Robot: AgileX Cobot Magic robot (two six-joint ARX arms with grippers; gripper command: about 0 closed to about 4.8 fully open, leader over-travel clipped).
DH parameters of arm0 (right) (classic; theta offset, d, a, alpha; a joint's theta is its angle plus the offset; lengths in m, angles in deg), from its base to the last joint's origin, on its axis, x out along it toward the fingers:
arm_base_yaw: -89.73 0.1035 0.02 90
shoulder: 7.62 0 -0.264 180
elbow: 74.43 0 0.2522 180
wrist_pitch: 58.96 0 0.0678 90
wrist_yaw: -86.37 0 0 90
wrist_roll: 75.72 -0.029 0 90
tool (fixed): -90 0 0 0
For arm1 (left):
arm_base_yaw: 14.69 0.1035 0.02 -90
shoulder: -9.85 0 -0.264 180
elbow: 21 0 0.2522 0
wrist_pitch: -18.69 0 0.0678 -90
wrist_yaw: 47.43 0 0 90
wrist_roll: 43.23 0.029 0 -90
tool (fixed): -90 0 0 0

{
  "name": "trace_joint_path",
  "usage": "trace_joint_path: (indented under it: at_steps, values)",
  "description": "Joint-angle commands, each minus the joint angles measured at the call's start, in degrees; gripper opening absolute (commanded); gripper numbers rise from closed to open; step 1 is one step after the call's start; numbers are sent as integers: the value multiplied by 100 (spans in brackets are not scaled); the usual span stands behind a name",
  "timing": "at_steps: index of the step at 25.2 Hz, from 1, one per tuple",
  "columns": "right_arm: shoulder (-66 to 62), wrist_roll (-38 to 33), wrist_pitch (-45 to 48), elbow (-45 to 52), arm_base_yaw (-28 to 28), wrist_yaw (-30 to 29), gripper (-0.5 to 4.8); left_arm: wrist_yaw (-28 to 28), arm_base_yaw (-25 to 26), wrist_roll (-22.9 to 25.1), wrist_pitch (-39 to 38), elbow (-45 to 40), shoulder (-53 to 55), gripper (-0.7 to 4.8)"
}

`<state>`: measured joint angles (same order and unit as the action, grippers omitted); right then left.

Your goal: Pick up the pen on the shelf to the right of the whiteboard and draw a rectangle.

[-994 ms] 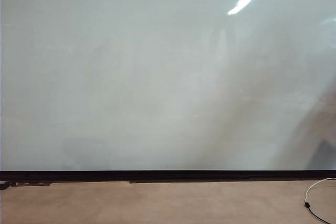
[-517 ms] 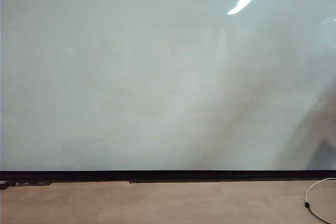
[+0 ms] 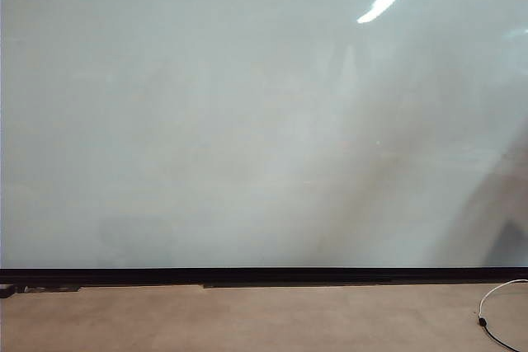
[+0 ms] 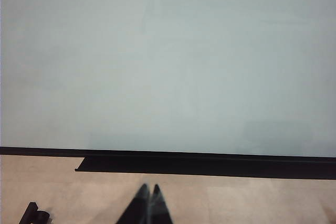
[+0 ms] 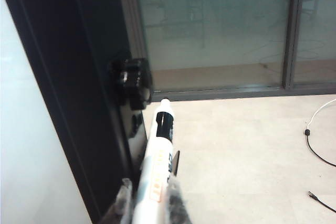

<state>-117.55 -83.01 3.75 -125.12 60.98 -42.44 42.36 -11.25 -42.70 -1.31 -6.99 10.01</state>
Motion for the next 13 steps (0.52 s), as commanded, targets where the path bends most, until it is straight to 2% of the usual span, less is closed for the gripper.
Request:
trace_joint_path:
  at_steps: [1,13]
  values:
    - [26,-46,61,-9,20,-142,-1,2,7,4,66,13,2,-4]
    - [267,-168,391,-9,7,-87,-2,2,7,4,66,13,2,-5]
